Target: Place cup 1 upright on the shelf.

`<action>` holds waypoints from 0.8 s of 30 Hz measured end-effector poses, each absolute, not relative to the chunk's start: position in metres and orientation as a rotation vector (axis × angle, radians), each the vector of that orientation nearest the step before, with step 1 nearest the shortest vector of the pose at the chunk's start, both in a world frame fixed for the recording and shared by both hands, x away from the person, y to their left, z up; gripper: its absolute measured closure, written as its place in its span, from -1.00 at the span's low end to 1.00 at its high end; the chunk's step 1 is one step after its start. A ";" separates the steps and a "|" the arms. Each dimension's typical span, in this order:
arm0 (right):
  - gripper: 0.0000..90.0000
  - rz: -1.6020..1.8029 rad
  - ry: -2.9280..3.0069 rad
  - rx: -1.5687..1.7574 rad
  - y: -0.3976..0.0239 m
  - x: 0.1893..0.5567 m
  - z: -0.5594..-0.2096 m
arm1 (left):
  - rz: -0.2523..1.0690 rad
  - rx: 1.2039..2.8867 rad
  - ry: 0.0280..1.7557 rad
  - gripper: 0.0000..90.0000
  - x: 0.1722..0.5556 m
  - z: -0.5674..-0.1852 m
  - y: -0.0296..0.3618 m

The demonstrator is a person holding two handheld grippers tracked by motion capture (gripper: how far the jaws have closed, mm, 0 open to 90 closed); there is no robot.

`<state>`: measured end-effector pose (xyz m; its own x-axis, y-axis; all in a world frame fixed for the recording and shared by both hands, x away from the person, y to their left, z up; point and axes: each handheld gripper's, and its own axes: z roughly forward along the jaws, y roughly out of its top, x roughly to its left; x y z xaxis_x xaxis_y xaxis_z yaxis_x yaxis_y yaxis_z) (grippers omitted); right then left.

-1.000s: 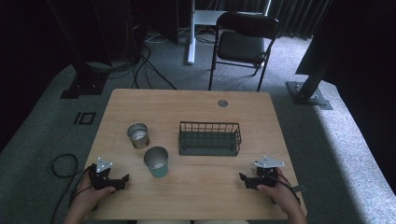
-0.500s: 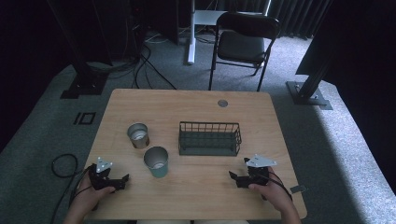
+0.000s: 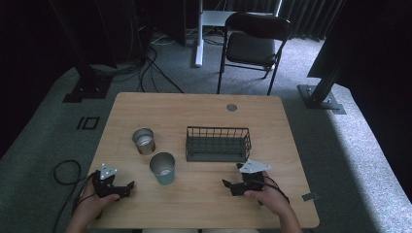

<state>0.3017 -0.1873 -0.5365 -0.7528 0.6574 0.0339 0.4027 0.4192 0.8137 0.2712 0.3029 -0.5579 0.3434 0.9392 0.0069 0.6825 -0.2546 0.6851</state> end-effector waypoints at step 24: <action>-0.71 1.353 2.495 0.685 -0.099 0.307 -0.532 | 0.567 2.023 1.411 -1.00 0.271 -0.558 0.303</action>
<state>0.3065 -0.0989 -0.5325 -0.8667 0.4982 0.0268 0.2942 0.4670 0.8339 0.2712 0.3028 -0.5579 0.3432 0.9393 0.0062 0.6824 -0.2538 0.6855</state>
